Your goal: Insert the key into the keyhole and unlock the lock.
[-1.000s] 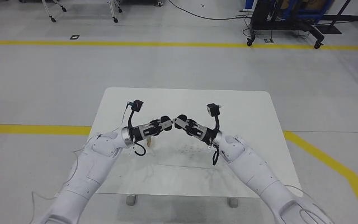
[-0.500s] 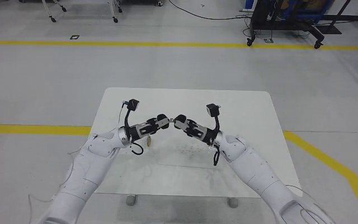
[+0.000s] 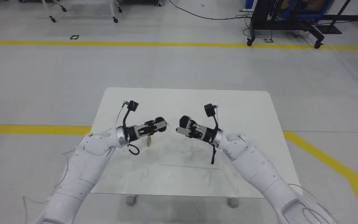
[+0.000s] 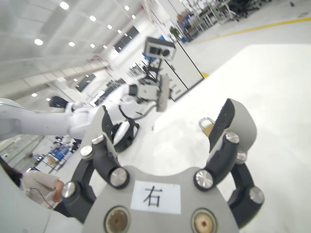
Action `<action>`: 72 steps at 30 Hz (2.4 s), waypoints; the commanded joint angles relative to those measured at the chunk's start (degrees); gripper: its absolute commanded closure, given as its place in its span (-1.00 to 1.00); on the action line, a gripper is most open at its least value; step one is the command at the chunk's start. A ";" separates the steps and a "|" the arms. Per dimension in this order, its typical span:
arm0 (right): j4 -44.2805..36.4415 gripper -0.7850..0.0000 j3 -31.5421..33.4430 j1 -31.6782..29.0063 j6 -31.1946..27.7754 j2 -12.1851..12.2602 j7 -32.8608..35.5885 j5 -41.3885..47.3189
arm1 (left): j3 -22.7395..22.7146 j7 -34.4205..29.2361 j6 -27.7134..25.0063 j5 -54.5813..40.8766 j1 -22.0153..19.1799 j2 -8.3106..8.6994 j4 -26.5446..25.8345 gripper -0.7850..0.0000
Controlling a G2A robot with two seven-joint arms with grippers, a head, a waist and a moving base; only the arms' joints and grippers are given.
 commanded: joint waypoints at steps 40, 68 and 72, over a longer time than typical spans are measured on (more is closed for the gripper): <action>-5.44 1.00 2.14 -2.50 9.38 3.70 36.19 29.09 | 7.79 -8.04 -1.89 0.89 -4.19 -0.81 0.41 1.00; -3.67 1.00 11.12 -3.77 3.15 6.23 34.26 33.69 | -3.04 2.64 1.22 12.89 1.80 2.74 -6.19 -1.00; -3.67 1.00 11.12 -3.77 3.15 6.23 34.26 33.69 | -3.02 3.86 2.54 15.01 2.12 2.77 -6.39 -1.00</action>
